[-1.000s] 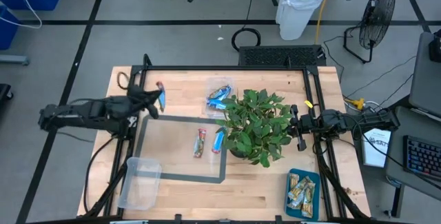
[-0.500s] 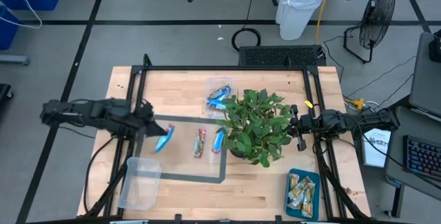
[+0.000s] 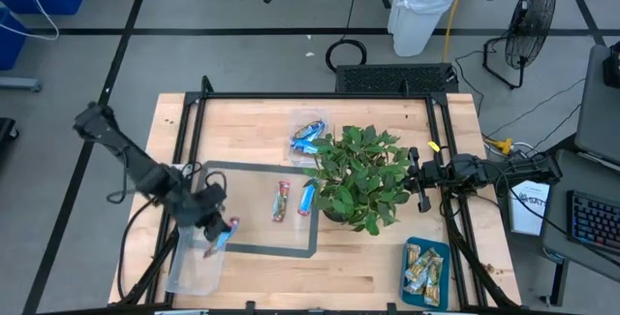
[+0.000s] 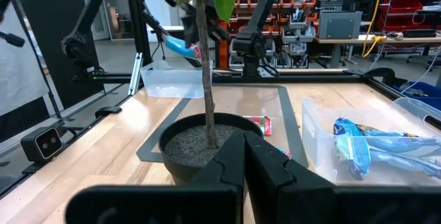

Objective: Pick and place Granola Bars by type
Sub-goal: Put the left red granola bar into the bottom transparent bin

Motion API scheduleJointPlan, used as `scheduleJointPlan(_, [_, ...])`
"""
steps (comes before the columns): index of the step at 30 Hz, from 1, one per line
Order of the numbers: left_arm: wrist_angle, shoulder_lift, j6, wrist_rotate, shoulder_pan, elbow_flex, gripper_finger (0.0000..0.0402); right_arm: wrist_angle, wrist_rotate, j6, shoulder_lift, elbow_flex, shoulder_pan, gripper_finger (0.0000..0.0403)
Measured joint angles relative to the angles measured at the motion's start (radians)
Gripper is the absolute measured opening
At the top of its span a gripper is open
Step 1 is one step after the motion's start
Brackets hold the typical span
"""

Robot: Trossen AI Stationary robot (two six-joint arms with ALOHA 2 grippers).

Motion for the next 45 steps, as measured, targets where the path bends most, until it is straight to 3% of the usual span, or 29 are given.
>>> scheduleJointPlan(5, [-0.236, 0.181, -0.266, -0.094, -0.158, 0.205, 0.0003, 0.000, 0.000, 0.000, 0.000, 0.000, 0.000, 0.0000])
scheduleJointPlan(9, [-0.452, 0.322, -0.466, -0.096, -0.233, 0.378, 0.0003, 0.000, 0.000, 0.000, 0.000, 0.000, 0.000, 0.0000])
scheduleJointPlan(14, [-0.653, 0.456, -0.713, -0.045, -0.286, 0.540, 0.0003, 0.000, 0.000, 0.000, 0.000, 0.000, 0.000, 0.0000])
scheduleJointPlan(19, [-0.710, 0.536, -0.906, 0.099, -0.299, 0.569, 0.0003, 0.000, 0.000, 0.000, 0.000, 0.000, 0.000, 0.0000])
scheduleJointPlan(23, [-0.702, 0.571, -0.923, 0.163, -0.298, 0.566, 0.0005, 0.000, 0.000, 0.000, 0.000, 0.000, 0.000, 0.0000])
scheduleJointPlan(34, [-0.803, 0.670, -0.893, 0.164, -0.331, 0.564, 0.0004, 0.000, 0.000, 0.000, 0.000, 0.000, 0.000, 0.0000])
scheduleJointPlan(45, [-0.775, 0.717, -0.896, 0.181, -0.338, 0.564, 0.0005, 0.000, 0.000, 0.000, 0.000, 0.000, 0.000, 0.0000])
